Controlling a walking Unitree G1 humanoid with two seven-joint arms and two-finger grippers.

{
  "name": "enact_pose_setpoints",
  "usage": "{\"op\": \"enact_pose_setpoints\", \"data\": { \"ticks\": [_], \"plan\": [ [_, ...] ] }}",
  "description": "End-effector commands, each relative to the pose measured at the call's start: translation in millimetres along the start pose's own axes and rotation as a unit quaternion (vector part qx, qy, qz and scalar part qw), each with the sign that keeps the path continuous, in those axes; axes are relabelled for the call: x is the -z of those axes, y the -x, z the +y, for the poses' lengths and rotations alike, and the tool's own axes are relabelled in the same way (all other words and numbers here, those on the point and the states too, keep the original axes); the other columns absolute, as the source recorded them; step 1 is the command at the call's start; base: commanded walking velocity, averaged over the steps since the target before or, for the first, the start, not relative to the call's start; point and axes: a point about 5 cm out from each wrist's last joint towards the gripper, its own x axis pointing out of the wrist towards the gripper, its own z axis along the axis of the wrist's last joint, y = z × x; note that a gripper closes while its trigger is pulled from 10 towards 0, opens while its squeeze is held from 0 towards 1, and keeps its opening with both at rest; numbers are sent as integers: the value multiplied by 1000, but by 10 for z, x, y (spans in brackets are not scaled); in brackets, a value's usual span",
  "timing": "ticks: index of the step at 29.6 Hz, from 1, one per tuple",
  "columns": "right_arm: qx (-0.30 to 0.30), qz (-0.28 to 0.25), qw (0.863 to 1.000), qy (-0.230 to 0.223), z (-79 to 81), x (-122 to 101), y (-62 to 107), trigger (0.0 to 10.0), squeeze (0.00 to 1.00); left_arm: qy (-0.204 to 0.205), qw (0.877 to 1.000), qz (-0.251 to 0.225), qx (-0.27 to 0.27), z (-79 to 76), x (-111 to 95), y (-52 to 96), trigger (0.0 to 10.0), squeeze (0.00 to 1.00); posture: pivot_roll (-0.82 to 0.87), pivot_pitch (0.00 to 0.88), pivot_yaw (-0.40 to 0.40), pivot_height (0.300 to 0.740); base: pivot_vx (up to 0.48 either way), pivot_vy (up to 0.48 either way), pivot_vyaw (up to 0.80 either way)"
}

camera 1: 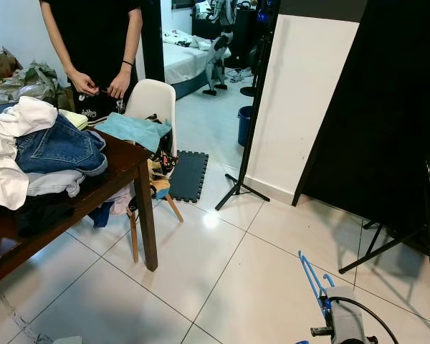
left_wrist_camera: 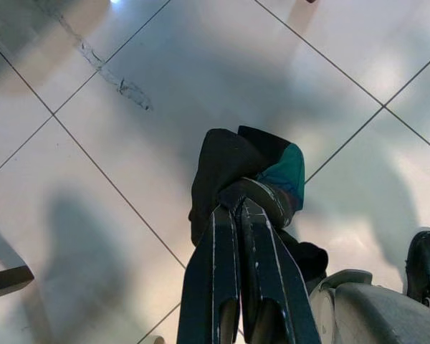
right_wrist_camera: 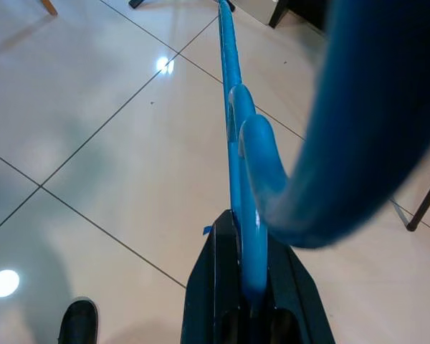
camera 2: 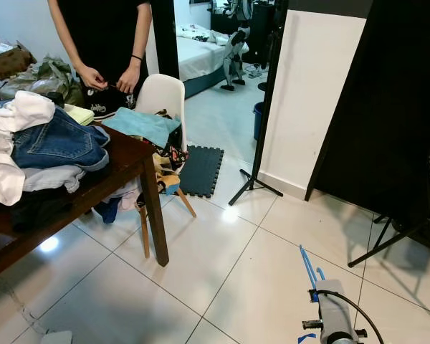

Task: Hang hanger

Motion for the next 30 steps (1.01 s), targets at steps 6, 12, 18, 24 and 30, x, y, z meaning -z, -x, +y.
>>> {"op": "enact_pose_setpoints", "data": {
  "ticks": [6,12,18,24,30],
  "plan": [
    [3,-36,999,0,42,-103,-8,10000,0,4,1000,5,-4,81,-14,-35,10000,0,-21,0,-27,736,0,0,0],
    [6,-31,1000,0,18,-94,-13,10000,0,7,1000,12,-4,86,12,-28,10000,0,-27,0,-25,736,0,0,0],
    [9,-30,1000,0,18,-102,-20,10000,0,13,1000,14,-3,101,17,-29,10000,0,-35,0,-20,736,0,0,0],
    [10,-30,999,0,13,-101,-20,10000,0,16,1000,13,-2,103,8,-35,10000,0,-37,0,-16,736,0,0,0],
    [32,-20,999,16,-73,-66,-8,10000,0,53,998,-25,-18,165,-99,-58,10000,0,-43,0,-10,736,0,0,0]
  ]
}}
